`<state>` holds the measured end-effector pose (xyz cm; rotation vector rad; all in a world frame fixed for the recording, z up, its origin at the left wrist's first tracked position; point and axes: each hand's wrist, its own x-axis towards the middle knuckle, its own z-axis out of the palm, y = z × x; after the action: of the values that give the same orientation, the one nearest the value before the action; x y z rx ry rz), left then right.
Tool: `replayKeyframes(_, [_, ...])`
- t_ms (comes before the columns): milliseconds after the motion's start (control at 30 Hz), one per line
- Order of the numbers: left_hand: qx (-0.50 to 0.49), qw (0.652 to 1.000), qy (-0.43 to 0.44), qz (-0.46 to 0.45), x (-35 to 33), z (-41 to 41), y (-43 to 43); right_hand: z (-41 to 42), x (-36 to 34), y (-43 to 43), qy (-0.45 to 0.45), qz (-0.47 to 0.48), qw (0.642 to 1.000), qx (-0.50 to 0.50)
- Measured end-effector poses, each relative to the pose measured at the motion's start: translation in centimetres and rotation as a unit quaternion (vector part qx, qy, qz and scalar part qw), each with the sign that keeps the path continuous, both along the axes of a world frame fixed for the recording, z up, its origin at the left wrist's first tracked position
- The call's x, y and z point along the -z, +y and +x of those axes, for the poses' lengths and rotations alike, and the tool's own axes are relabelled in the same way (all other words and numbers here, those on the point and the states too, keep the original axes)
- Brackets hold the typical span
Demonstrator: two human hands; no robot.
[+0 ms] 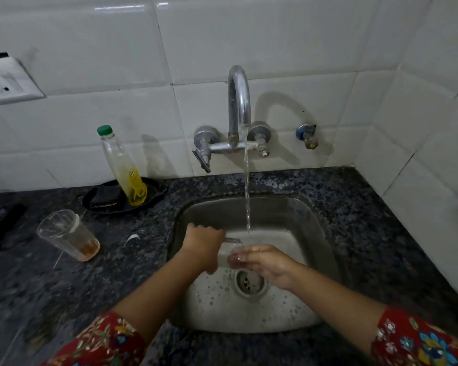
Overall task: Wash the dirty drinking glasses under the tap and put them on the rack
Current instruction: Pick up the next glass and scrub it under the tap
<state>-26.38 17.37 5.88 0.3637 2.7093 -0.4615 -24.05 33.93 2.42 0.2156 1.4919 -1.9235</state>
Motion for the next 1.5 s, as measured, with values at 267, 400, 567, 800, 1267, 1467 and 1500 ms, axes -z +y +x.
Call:
replayKeyframes(267, [-0.007,1.000,0.003,0.017,-0.7,0.4,0.5,1.5,1.4,0.3,0.007,0.022,0.996,0.085])
replayKeyframes(400, [-0.123,0.920,-0.082,0.362,0.6,-1.5,0.0,0.7,1.1,0.6,0.394,0.186,0.900,0.011])
replayKeyframes(567, [-0.187,0.743,-0.150,0.625,1.1,-2.3,1.0,-4.5,-1.1,3.1,0.673,0.434,0.585,-0.129])
replayKeyframes(800, [-0.243,0.806,0.023,0.540,1.9,-3.4,4.2,-5.5,-2.8,0.1,0.513,0.494,0.701,0.014])
replayKeyframes(1267, [-0.212,0.704,-0.063,0.675,1.0,-3.7,3.3,-5.5,-5.6,0.5,0.585,0.465,0.663,-0.045])
replayKeyframes(1467, [-0.128,0.758,-0.009,0.639,0.7,-4.0,2.6,-6.1,-6.9,-1.2,0.523,0.466,0.714,-0.003])
replayKeyframes(1500, [-0.102,0.703,-0.094,0.697,0.6,-4.3,1.6,-5.9,-6.6,-0.6,0.554,0.419,0.720,0.002])
